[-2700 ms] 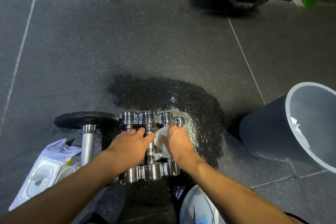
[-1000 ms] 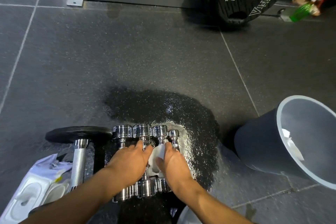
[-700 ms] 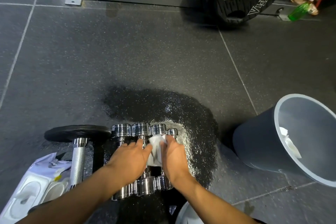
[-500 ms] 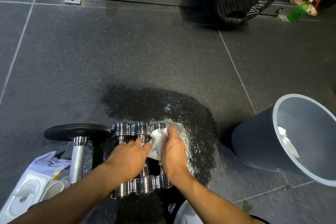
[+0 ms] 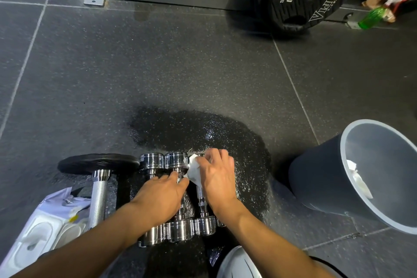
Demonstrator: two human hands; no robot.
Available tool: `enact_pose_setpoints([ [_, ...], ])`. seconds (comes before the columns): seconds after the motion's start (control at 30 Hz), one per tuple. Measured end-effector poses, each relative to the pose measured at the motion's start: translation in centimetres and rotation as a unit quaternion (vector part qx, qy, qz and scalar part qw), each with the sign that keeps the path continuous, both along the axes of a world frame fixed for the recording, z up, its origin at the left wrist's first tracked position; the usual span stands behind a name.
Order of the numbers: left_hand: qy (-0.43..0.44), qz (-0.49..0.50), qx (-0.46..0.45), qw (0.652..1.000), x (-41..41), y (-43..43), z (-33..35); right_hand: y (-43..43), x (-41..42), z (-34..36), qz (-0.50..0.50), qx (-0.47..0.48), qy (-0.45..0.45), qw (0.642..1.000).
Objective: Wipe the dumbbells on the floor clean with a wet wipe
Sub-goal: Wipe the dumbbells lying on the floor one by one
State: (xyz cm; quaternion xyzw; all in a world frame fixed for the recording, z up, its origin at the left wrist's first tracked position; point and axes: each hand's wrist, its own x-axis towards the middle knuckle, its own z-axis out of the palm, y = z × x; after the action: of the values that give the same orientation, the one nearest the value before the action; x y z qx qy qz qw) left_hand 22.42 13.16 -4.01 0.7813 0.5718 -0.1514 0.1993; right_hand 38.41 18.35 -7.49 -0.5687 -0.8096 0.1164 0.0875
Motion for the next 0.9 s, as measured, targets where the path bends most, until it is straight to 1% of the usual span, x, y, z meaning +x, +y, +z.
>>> enact_pose_setpoints([
  [0.13,-0.005,0.003,0.010,1.000,-0.1,-0.1,-0.2,-2.4,0.1,-1.3,0.037,-0.048,0.037,0.998],
  [0.3,-0.010,0.000,0.014,1.000,-0.2,-0.2,-0.4,-4.1,1.3,-1.0,0.069,-0.035,0.057,0.995],
  [0.33,-0.010,0.000,0.012,1.000,-0.2,-0.2,-0.4,-4.3,1.7,-0.6,0.086,-0.041,0.056,0.994],
  [0.4,-0.007,0.002,0.011,1.000,-0.2,-0.1,-0.4,-4.7,2.4,0.0,0.128,-0.073,0.023,0.989],
  [0.43,-0.006,0.003,0.011,1.000,-0.2,-0.1,-0.4,-4.8,2.8,0.3,0.139,-0.112,0.016,0.984],
  [0.47,-0.006,0.003,0.010,1.000,-0.2,-0.1,-0.5,-4.8,3.2,0.7,0.143,-0.172,0.021,0.975],
  [0.53,-0.007,0.002,0.007,1.000,-0.2,-0.1,-0.5,-4.1,4.1,1.5,0.129,-0.279,0.056,0.950],
  [0.6,-0.009,0.002,0.008,1.000,-0.2,-0.1,-0.5,-3.0,5.0,2.4,0.066,-0.365,0.120,0.921],
  [0.63,-0.013,0.004,0.009,1.000,-0.3,-0.1,-0.5,-2.5,5.3,2.8,0.021,-0.389,0.167,0.906],
  [0.67,-0.018,0.007,0.009,1.000,-0.4,-0.1,-0.5,-2.0,5.6,3.1,-0.022,-0.373,0.212,0.903],
  [0.73,-0.028,0.009,0.009,1.000,-0.5,-0.1,-0.6,-0.9,6.1,3.3,-0.103,-0.246,0.274,0.924],
  [0.77,-0.034,0.011,0.009,0.999,-0.5,0.0,-0.6,-0.3,6.2,3.2,-0.137,-0.185,0.299,0.926],
  [0.8,-0.039,0.012,0.008,0.999,-0.6,0.0,-0.6,0.2,6.1,3.0,-0.160,-0.148,0.315,0.924],
  [0.83,-0.043,0.011,0.007,0.999,-0.7,0.2,-0.6,0.7,6.1,2.7,-0.171,-0.138,0.322,0.921],
  [0.9,-0.048,0.009,0.004,0.999,-0.9,0.4,-0.6,1.1,5.9,2.2,-0.171,-0.168,0.294,0.925],
])
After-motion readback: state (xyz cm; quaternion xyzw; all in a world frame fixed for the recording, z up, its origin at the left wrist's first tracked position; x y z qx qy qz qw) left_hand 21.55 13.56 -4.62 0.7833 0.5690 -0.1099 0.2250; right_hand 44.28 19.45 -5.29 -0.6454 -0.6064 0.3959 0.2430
